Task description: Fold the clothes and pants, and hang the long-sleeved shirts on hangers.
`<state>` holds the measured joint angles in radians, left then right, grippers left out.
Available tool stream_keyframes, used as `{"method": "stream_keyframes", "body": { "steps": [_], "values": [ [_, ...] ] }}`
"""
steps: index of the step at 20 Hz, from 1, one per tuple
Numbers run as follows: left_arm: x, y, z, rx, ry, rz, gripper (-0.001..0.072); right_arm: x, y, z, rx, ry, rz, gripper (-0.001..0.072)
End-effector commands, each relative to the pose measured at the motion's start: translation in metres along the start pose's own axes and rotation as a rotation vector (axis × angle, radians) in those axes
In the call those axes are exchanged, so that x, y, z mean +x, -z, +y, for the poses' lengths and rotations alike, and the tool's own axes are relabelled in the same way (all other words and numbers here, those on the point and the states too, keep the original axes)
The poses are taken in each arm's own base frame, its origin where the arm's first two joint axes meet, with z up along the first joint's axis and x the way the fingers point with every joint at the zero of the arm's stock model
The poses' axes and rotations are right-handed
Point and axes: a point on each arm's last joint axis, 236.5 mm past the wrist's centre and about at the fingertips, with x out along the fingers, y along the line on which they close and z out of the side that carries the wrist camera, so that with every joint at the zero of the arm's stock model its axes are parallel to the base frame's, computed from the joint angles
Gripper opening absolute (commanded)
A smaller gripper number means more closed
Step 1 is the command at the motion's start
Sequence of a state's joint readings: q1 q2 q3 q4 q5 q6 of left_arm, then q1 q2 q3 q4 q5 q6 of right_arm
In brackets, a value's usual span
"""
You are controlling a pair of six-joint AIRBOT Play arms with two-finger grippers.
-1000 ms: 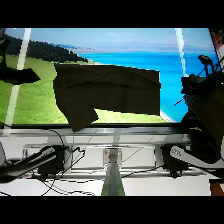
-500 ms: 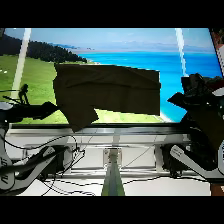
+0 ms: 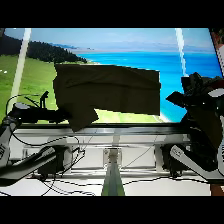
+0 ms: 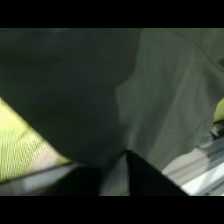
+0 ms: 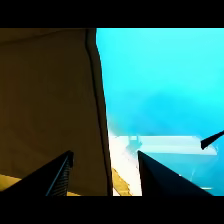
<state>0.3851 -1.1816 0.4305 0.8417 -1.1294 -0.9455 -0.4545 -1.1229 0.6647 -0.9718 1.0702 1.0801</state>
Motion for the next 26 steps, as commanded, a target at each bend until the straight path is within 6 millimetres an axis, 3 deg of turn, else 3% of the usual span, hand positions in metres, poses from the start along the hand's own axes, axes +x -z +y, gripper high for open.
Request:
{"method": "stream_keyframes", "body": {
  "steps": [1, 4, 8, 13, 16, 19, 23, 26],
  "values": [
    [0.003, -0.011, -0.001, 0.062, -0.02, -0.016, 0.0036, 0.0, 0.007, 0.008, 0.008, -0.033, 0.031, 0.0447],
    [-0.01, -0.032, -0.015, 0.09, 0.009, -0.059, 0.0025, 0.001, 0.014, 0.016, 0.016, -0.066, 0.057, 0.0448],
    [-0.018, -0.049, -0.034, 0.08, 0.07, -0.11, 0.0024, 0.025, 0.045, 0.031, 0.031, -0.104, 0.124, 0.0448],
    [-0.018, -0.049, -0.034, 0.08, 0.07, -0.108, 0.0025, 0.04, 0.06, 0.002, 0.066, 0.028, 0.138, 0.0448],
    [-0.018, -0.049, -0.034, 0.08, 0.07, -0.108, 0.0025, 0.047, 0.076, -0.001, 0.093, 0.026, 0.198, 0.0447],
    [-0.018, -0.049, -0.034, 0.08, 0.071, -0.108, 0.0025, 0.055, 0.091, 0.013, 0.132, -0.052, 0.248, 0.0233],
    [-0.024, -0.057, -0.051, 0.068, 0.132, -0.134, 0.0024, 0.049, 0.072, 0.052, 0.096, -0.217, 0.184, 0.0071],
    [-0.047, -0.076, -0.071, 0.144, 0.156, -0.154, 0.0024, 0.033, 0.048, 0.073, 0.054, -0.281, 0.105, 0.0012]
  ]
}}
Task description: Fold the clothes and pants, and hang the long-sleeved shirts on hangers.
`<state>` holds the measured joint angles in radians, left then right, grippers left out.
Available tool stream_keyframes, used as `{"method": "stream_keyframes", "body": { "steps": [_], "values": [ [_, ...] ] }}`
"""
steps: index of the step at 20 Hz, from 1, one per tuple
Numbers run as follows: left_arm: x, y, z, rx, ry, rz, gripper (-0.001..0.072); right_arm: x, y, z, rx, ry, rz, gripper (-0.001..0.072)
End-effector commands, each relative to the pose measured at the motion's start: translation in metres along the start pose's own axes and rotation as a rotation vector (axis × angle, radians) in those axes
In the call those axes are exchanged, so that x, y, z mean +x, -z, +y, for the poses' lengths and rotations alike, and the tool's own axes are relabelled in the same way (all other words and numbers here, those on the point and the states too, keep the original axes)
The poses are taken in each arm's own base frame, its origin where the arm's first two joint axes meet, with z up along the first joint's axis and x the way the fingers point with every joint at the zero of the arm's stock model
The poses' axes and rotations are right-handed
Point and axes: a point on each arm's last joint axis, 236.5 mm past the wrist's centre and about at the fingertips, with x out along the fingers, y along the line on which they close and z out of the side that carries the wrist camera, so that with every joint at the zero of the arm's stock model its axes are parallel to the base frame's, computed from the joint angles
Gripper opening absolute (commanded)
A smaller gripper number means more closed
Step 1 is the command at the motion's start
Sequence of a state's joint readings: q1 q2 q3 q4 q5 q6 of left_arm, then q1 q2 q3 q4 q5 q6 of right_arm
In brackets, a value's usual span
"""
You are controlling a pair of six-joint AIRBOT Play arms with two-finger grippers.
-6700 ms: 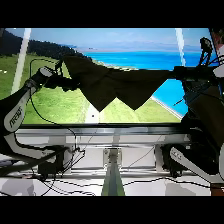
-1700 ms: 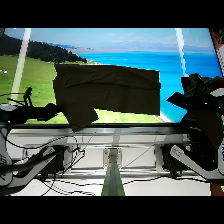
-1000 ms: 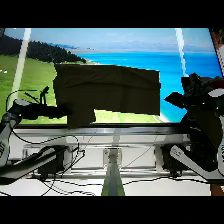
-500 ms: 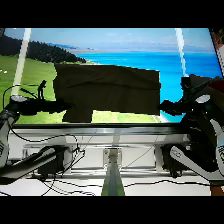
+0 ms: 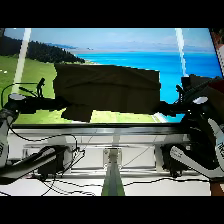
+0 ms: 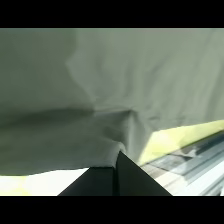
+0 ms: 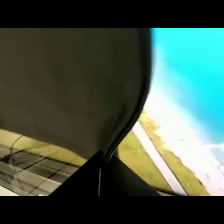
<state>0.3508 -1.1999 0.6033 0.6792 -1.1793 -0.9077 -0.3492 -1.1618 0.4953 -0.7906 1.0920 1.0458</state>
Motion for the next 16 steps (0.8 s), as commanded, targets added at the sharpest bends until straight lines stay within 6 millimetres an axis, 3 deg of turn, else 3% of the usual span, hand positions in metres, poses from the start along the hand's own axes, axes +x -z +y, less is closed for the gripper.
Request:
{"method": "stream_keyframes", "body": {
  "steps": [1, 5, 9, 13, 16],
  "values": [
    [-0.021, -0.031, -0.025, 0.077, 0.032, -0.046, 0.0024, -0.02, -0.026, 0.041, -0.056, -0.117, -0.105, 0.0012],
    [-0.056, -0.117, -0.05, 0.13, 0.023, -0.324, 0.0022, -0.064, -0.09, 0.093, -0.03, -0.261, -0.37, 0.0011],
    [-0.08, -0.193, -0.036, 0.128, -0.148, -0.648, 0.0022, -0.078, -0.154, 0.104, 0.022, -0.214, -0.634, 0.0011],
    [-0.061, -0.238, -0.023, 0.141, -0.311, -0.819, 0.0023, -0.079, -0.209, 0.114, 0.004, -0.046, -0.884, 0.0012],
    [-0.027, -0.267, -0.034, 0.184, -0.345, -0.848, 0.0023, -0.078, -0.237, 0.115, 0.006, 0.041, -0.998, 0.0012]
  ]
}}
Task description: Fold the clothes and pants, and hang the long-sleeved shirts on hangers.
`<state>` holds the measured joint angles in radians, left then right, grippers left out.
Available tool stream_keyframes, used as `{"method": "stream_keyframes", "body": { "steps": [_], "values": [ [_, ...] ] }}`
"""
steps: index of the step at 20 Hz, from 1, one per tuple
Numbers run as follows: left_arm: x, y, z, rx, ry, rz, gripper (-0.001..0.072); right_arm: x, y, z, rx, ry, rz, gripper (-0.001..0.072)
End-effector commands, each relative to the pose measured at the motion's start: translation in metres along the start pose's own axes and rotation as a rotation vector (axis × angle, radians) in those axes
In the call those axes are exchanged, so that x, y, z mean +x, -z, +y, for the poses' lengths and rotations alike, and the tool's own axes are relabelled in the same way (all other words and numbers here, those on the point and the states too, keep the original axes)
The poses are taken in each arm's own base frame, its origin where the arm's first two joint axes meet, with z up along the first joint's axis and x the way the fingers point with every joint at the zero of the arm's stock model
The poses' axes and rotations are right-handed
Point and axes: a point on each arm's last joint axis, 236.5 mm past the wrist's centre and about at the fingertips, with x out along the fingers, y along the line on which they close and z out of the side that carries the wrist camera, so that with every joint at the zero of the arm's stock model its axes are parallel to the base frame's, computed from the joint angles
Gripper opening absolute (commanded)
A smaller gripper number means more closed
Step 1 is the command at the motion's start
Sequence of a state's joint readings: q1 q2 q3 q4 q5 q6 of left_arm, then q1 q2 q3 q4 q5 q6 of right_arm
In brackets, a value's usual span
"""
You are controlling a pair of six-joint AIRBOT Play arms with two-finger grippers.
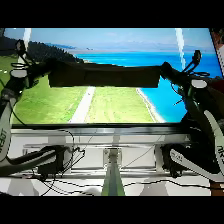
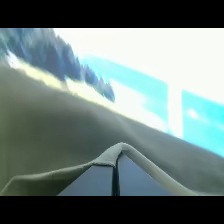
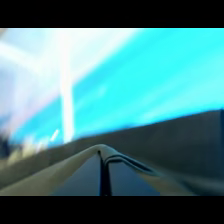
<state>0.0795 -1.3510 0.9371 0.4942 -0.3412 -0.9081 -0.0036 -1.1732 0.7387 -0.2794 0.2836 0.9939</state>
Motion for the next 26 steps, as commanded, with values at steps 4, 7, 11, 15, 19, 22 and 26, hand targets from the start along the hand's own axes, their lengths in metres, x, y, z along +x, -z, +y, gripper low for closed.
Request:
{"method": "stream_keyframes", "body": {
  "steps": [4, 7, 11, 15, 19, 22, 26],
  "values": [
    [0.08, -0.003, -0.01, 0.065, -0.09, -0.089, 0.0575, 0.046, -0.031, -0.019, -0.037, 0.16, -0.18, 0.0631],
    [0.075, -0.004, -0.008, 0.049, -0.069, -0.064, 0.0699, 0.049, -0.026, -0.02, -0.084, 0.149, -0.142, 0.0694],
    [0.044, 0.004, 0.018, -0.016, 0.04, 0.114, 0.0686, 0.047, -0.013, -0.03, -0.136, 0.109, -0.013, 0.0694],
    [0.003, 0.037, 0.092, -0.111, -0.013, 0.34, 0.069, 0.038, 0.001, -0.048, -0.18, 0.093, 0.113, 0.0694],
    [-0.014, 0.044, 0.148, -0.081, -0.116, 0.38, 0.0692, 0.036, 0.005, -0.053, -0.224, 0.102, 0.142, 0.0695],
    [-0.001, 0.064, 0.142, -0.098, -0.093, 0.426, 0.0691, 0.036, 0.011, -0.051, -0.223, 0.089, 0.167, 0.0695],
    [0.033, 0.103, 0.101, 0.019, -0.024, 0.508, 0.068, 0.037, 0.023, -0.041, -0.314, 0.057, 0.202, 0.0696]
  ]
}}
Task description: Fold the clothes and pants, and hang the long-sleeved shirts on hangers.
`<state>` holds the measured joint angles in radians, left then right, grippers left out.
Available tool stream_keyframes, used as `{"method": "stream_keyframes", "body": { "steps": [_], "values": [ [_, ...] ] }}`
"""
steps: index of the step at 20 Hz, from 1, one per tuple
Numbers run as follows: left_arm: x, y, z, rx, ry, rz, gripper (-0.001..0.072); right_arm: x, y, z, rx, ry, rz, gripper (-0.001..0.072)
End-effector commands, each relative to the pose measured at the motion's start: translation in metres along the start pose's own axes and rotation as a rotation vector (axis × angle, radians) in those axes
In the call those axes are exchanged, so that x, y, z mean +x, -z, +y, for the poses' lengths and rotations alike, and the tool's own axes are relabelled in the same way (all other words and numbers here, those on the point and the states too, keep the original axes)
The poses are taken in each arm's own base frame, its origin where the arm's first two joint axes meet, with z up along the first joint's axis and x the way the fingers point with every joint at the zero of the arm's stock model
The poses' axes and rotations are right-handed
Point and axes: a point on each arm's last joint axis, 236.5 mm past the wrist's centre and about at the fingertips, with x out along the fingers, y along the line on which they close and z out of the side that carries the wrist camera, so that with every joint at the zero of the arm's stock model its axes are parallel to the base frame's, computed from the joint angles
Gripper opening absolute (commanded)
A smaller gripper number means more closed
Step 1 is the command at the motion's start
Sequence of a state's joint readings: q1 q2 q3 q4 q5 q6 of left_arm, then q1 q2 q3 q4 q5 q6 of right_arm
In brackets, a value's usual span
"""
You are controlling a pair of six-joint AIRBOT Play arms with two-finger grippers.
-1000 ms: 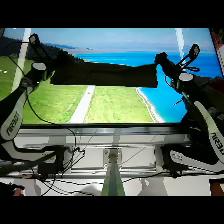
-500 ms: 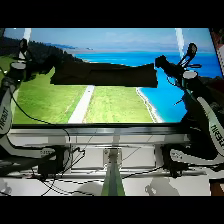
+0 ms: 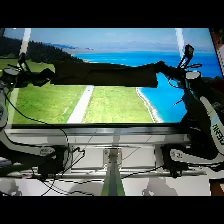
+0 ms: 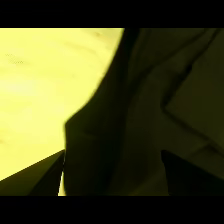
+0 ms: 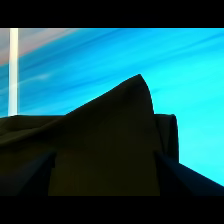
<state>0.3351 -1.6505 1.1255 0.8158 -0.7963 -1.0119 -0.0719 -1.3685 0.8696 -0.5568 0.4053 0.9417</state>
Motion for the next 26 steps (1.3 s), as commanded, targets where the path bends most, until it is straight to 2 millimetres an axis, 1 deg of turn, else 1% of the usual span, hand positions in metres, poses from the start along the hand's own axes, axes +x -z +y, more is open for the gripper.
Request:
{"method": "stream_keyframes", "body": {
  "steps": [1, 2, 3, 4, 5, 6, 7, 9, 10, 12, 13, 14, 15, 16, 18, 19, 21, 22, 24, 26],
  "values": [
    [0.035, 0.016, -0.026, 0.099, 0.004, 0.042, 0.0599, 0.002, 0.011, 0.014, -0.068, -0.034, 0.039, 0.0696],
    [0.043, 0.011, -0.035, 0.122, -0.007, 0.014, 0.0508, 0.003, 0.016, 0.02, -0.077, -0.046, 0.049, 0.0695],
    [0.048, 0.004, -0.045, 0.137, -0.016, -0.027, 0.0433, 0.005, 0.02, 0.029, -0.09, -0.059, 0.058, 0.0695],
    [0.052, -0.004, -0.054, 0.14, -0.019, -0.07, 0.034, 0.006, 0.025, 0.038, -0.103, -0.073, 0.068, 0.0693],
    [0.054, -0.01, -0.064, 0.133, -0.011, -0.101, 0.0162, 0.008, 0.031, 0.048, -0.119, -0.089, 0.079, 0.0685],
    [0.053, -0.014, -0.075, 0.156, -0.004, -0.112, 0.0022, 0.009, 0.036, 0.057, -0.132, -0.102, 0.089, 0.0615],
    [0.049, -0.019, -0.085, 0.187, 0.004, -0.12, 0.0023, 0.009, 0.04, 0.067, -0.15, -0.118, 0.096, 0.0475],
    [0.025, -0.031, -0.106, 0.285, 0.019, -0.126, 0.0023, 0.008, 0.037, 0.091, -0.197, -0.159, 0.096, 0.0047],
    [0.005, -0.035, -0.12, 0.339, 0.034, -0.122, 0.0023, 0.007, 0.032, 0.107, -0.217, -0.187, 0.088, 0.0012],
    [-0.046, -0.038, -0.147, 0.408, 0.077, -0.124, 0.0023, 0.002, 0.021, 0.14, -0.248, -0.241, 0.061, 0.0011],
    [-0.073, -0.036, -0.161, 0.431, 0.103, -0.13, 0.0024, 0.0, 0.017, 0.161, -0.25, -0.27, 0.051, 0.0011],
    [-0.102, -0.031, -0.174, 0.46, 0.125, -0.139, 0.0024, 0.0, 0.016, 0.18, -0.23, -0.3, 0.053, 0.0011],
    [-0.126, -0.022, -0.188, 0.487, 0.15, -0.134, 0.0024, 0.002, 0.019, 0.198, -0.207, -0.326, 0.065, 0.001],
    [-0.149, -0.009, -0.202, 0.513, 0.176, -0.12, 0.0024, 0.006, 0.027, 0.216, -0.174, -0.353, 0.093, 0.0011],
    [-0.186, 0.011, -0.224, 0.577, 0.208, -0.123, 0.0023, 0.017, 0.056, 0.251, -0.132, -0.396, 0.166, 0.0011],
    [-0.202, 0.015, -0.233, 0.603, 0.215, -0.147, 0.0024, 0.024, 0.078, 0.269, -0.117, -0.415, 0.212, 0.0011],
    [-0.224, 0.018, -0.248, 0.618, 0.234, -0.196, 0.0024, 0.033, 0.125, 0.308, -0.055, -0.449, 0.316, 0.0011],
    [-0.23, 0.019, -0.254, 0.618, 0.254, -0.212, 0.0024, 0.034, 0.148, 0.333, -0.047, -0.475, 0.36, 0.0011],
    [-0.233, 0.02, -0.26, 0.606, 0.281, -0.213, 0.0024, 0.028, 0.191, 0.385, -0.104, -0.548, 0.412, 0.0011],
    [-0.227, 0.02, -0.26, 0.594, 0.291, -0.204, 0.0024, 0.018, 0.225, 0.423, -0.156, -0.605, 0.434, 0.0011]
  ]
}}
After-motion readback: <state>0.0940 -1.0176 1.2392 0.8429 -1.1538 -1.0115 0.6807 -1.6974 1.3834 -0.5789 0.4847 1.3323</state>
